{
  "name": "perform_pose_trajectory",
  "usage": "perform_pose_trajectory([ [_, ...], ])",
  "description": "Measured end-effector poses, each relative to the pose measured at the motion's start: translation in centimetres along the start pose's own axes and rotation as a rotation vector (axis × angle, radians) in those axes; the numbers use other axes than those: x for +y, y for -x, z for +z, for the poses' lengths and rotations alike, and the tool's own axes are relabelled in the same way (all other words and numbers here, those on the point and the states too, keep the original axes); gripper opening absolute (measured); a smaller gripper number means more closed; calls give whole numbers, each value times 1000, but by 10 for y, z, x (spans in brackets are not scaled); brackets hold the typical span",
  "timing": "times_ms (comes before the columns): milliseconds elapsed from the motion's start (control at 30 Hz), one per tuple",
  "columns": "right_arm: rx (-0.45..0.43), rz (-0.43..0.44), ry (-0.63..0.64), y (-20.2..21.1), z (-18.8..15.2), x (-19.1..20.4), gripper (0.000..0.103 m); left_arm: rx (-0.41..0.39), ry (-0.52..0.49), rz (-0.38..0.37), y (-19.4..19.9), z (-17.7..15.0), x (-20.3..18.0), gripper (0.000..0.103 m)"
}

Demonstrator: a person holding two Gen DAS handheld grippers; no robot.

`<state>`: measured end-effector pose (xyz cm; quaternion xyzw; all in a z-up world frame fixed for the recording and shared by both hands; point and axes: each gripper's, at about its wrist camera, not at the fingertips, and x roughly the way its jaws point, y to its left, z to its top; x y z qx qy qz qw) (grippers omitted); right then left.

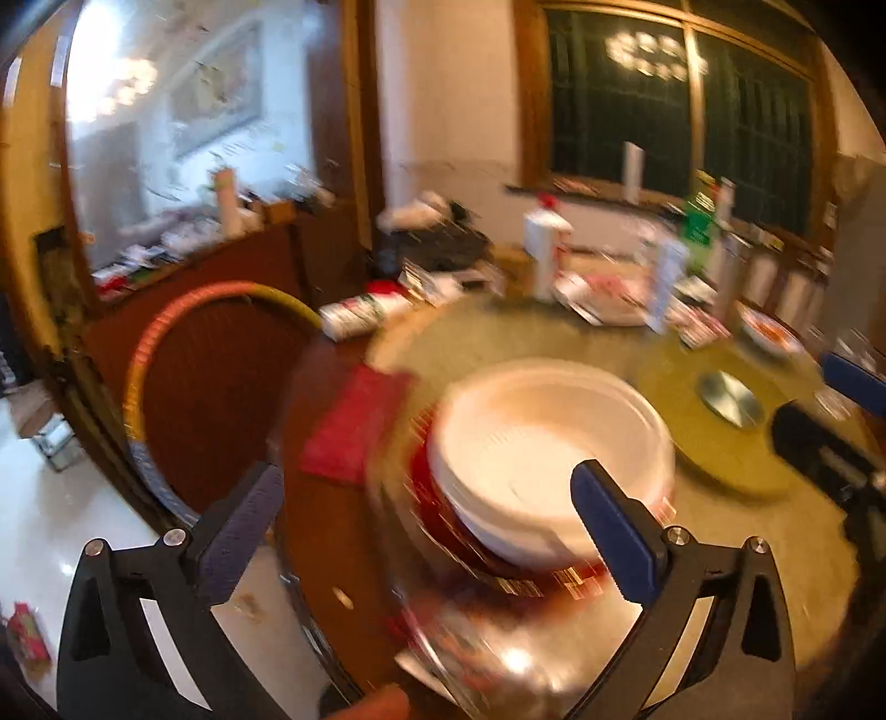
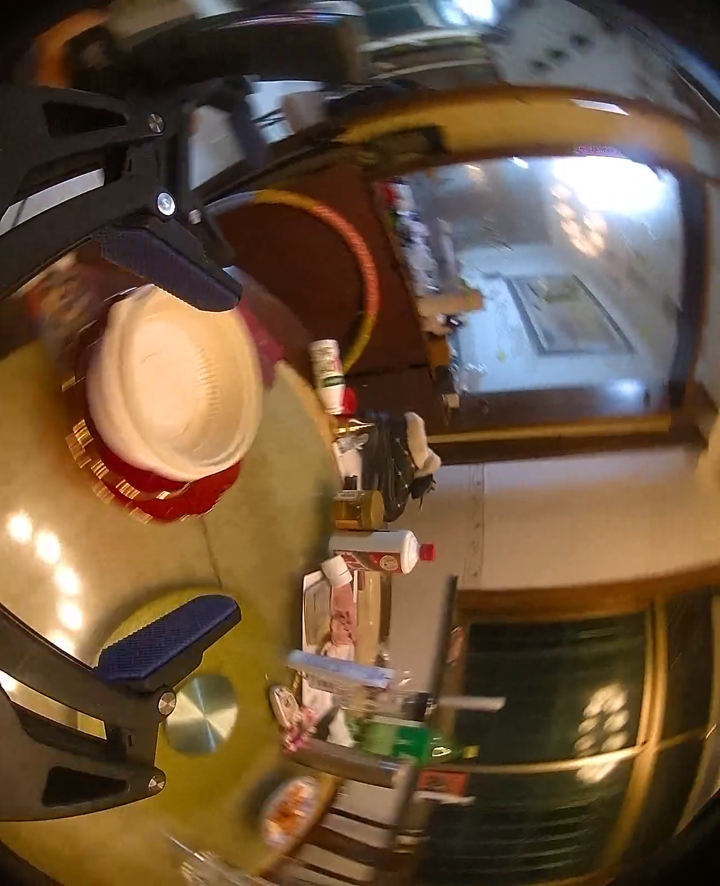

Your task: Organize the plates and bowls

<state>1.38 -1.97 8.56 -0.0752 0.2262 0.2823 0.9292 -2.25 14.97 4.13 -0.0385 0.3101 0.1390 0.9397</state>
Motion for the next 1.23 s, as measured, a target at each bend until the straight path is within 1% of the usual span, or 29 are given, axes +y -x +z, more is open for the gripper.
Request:
perform_pose_trajectory([
  [33, 13, 8, 18, 3, -6, 0, 103, 26, -6, -19, -2, -5, -4, 103],
  [100, 45, 3, 56, 9, -20, -1, 103, 49, -18, -25, -4, -11, -11, 103],
  [233, 105, -15, 111, 14, -40, -2, 103, 100, -58, 1, -14, -19, -25, 103],
  [300, 153, -16, 136, 10, -46, -1, 103, 123, -65, 11, -17, -21, -27, 103],
  [400, 202, 7, 144, 2, -51, -2, 103, 133, -67, -1, -19, -24, -28, 103],
  [567, 252, 21, 141, -11, -55, -1, 103, 150, -62, -10, -21, -25, -27, 103],
  [667, 272, 27, 134, -17, -58, -1, 103, 149, -60, -13, -21, -25, -26, 103],
  [767, 291, 27, 121, -22, -57, -2, 103, 163, -61, -34, -22, -25, -26, 103],
  [1000, 299, 21, 116, -24, -56, -4, 103, 179, -58, -73, -23, -25, -29, 103],
  [1100, 300, 18, 117, -25, -55, -4, 103, 188, -37, -81, -24, -23, -27, 103],
  [1233, 306, 16, 118, -26, -56, -4, 103, 189, -48, -85, -25, -21, -30, 103],
])
